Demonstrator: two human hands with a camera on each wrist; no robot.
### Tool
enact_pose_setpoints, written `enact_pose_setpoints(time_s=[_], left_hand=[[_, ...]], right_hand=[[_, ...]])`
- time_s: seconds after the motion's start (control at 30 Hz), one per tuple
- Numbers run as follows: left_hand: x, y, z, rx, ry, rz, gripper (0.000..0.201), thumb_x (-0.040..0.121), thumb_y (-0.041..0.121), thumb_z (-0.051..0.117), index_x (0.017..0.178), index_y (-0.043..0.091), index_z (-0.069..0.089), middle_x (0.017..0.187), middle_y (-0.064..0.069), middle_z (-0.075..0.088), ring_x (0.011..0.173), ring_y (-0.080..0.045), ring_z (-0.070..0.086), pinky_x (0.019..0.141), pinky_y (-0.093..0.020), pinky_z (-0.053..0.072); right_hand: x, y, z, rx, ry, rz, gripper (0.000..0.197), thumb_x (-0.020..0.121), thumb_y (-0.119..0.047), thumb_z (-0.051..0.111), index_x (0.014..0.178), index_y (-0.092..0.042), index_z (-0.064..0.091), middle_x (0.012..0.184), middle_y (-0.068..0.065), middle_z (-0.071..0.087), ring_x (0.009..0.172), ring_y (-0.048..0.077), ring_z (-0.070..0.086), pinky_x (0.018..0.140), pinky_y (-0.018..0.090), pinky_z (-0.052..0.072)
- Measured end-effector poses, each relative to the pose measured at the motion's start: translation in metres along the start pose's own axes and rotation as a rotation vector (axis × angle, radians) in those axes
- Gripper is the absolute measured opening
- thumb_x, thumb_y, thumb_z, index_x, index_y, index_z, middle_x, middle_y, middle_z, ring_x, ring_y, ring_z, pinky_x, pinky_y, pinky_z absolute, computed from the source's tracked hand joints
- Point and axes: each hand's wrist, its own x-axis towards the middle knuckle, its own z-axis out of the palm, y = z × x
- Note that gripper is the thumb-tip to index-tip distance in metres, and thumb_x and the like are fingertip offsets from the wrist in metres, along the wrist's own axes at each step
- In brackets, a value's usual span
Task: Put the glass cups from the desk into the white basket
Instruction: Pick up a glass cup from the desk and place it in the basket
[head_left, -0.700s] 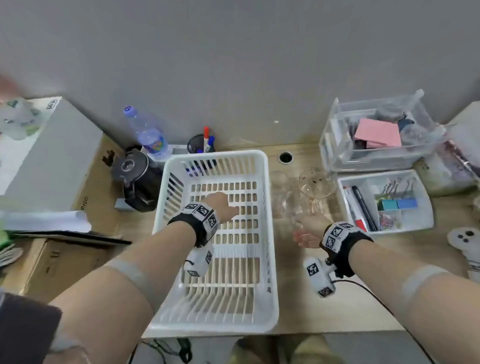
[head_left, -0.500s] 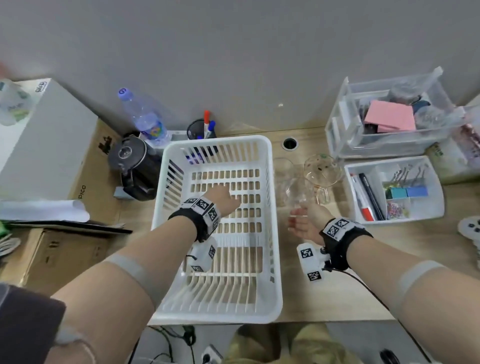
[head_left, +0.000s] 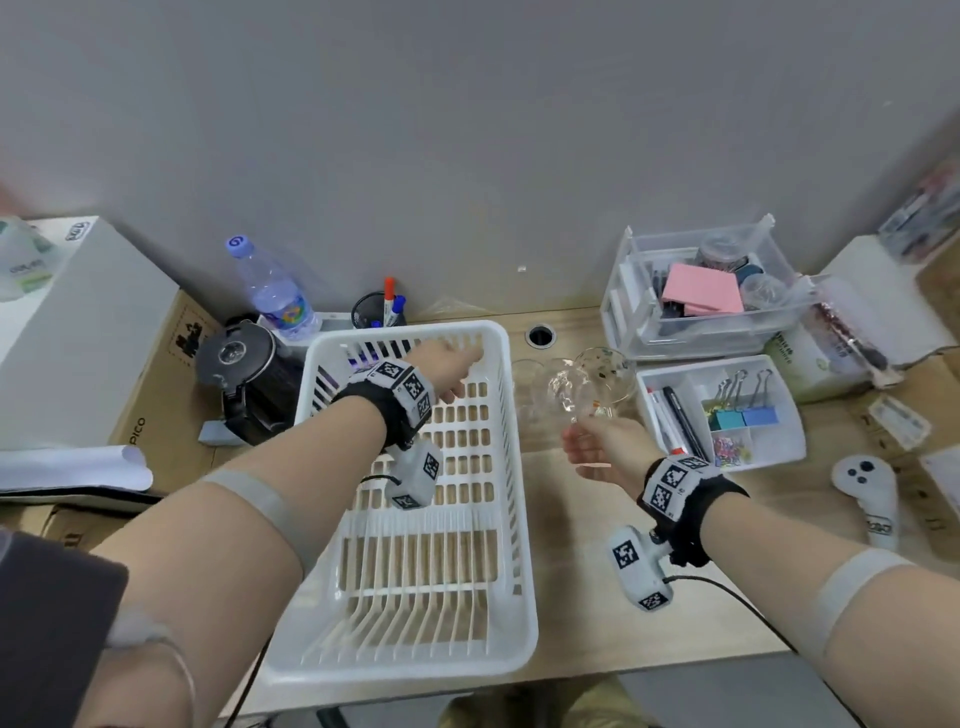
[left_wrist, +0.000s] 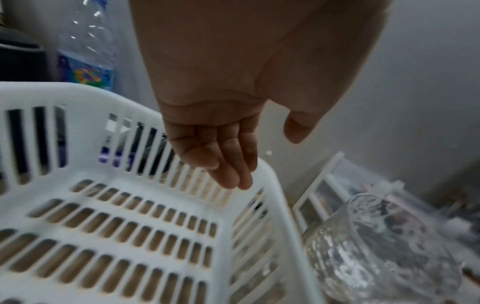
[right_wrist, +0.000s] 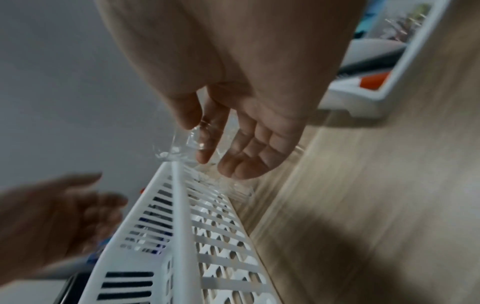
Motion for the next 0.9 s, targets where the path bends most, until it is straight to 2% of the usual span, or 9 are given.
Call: enact_pose_setpoints(time_s=[0.17,0.27,0.3,0.4,0.47,0.57,0.7,0.83,0.9], left_hand=[[-0.002,0.034,-0.011,-0.146,-0.224,-0.042,0.066,0.083,0.068,0.060,0.107,0.007,0.065,0.094,-0.011,0.078,0.082,-0.022,0.074,0.070,-0.030,0.057],[-0.001,0.036,-0.016,-0.103,-0.323,0.031,0.065,0.078,0.065,0.071,0.114,0.011,0.065,0.105,-0.014,0.075,0.085,-0.020,0.072,0.078,-0.035,0.059],[0.000,0.032,-0.018,-0.092,-0.326,0.057,0.062,0.075,0.062,0.074,0.113,0.013,0.066,0.109,-0.015,0.074,0.086,-0.020,0.072,0.081,-0.036,0.059],[0.002,0.011,-0.029,-0.136,-0.250,0.094,0.080,0.060,0.056,0.087,0.125,0.018,0.060,0.113,-0.008,0.072,0.085,-0.016,0.070,0.089,-0.041,0.058],[0.002,-0.008,-0.038,-0.154,-0.195,0.113,0.088,0.058,0.045,0.091,0.133,0.021,0.052,0.111,-0.006,0.072,0.090,-0.015,0.069,0.093,-0.043,0.056],[0.003,-0.040,-0.053,-0.072,-0.062,0.118,0.083,0.059,0.034,0.095,0.127,0.022,0.049,0.111,-0.002,0.071,0.100,-0.014,0.068,0.094,-0.039,0.054],[0.005,-0.085,-0.062,0.099,0.134,0.112,0.087,0.055,0.024,0.097,0.127,0.013,0.049,0.119,0.001,0.057,0.101,-0.016,0.059,0.079,-0.026,0.051],[0.012,-0.122,-0.056,0.337,0.258,0.110,0.101,0.058,0.033,0.092,0.142,0.012,0.040,0.130,-0.007,0.050,0.119,-0.027,0.051,0.099,-0.039,0.047],[0.018,-0.131,-0.051,0.376,0.247,0.095,0.093,0.062,0.039,0.089,0.140,0.015,0.043,0.130,-0.005,0.052,0.117,-0.025,0.053,0.096,-0.035,0.045]], right_hand=[[-0.009,-0.027,0.000,-0.404,-0.005,-0.297,0.028,0.096,-0.030,0.058,0.086,-0.010,0.075,0.082,0.006,0.067,0.075,0.018,0.061,0.076,0.037,0.053],[-0.011,-0.044,0.010,-0.744,-0.029,-0.506,0.036,0.098,-0.035,0.055,0.084,-0.007,0.072,0.080,0.011,0.064,0.073,0.028,0.061,0.077,0.041,0.052],[-0.010,-0.050,0.017,-0.824,-0.040,-0.564,0.032,0.099,-0.034,0.054,0.089,-0.010,0.074,0.084,0.004,0.063,0.076,0.023,0.061,0.078,0.039,0.051],[0.000,-0.063,0.040,-1.009,-0.024,-0.700,0.030,0.099,-0.035,0.055,0.117,-0.017,0.071,0.092,-0.017,0.048,0.087,0.008,0.052,0.089,0.030,0.045],[0.011,-0.068,0.055,-1.092,-0.041,-0.758,0.032,0.098,-0.034,0.055,0.121,-0.019,0.069,0.108,-0.010,0.054,0.102,0.014,0.054,0.097,0.036,0.045],[0.028,-0.070,0.073,-1.090,-0.088,-0.790,0.028,0.095,-0.028,0.058,0.120,-0.020,0.070,0.134,0.001,0.056,0.121,0.019,0.053,0.105,0.041,0.042],[0.050,-0.072,0.082,-0.919,0.030,-0.762,0.025,0.090,-0.017,0.057,0.112,-0.019,0.067,0.118,-0.001,0.059,0.102,0.012,0.059,0.094,0.036,0.051],[0.072,-0.073,0.075,-0.902,0.096,-0.699,0.025,0.089,-0.013,0.056,0.112,-0.016,0.066,0.110,-0.002,0.056,0.092,0.012,0.060,0.090,0.033,0.050],[0.082,-0.070,0.070,-0.891,0.154,-0.671,0.022,0.089,-0.013,0.057,0.109,-0.014,0.066,0.109,0.002,0.059,0.087,0.014,0.060,0.082,0.031,0.050]])
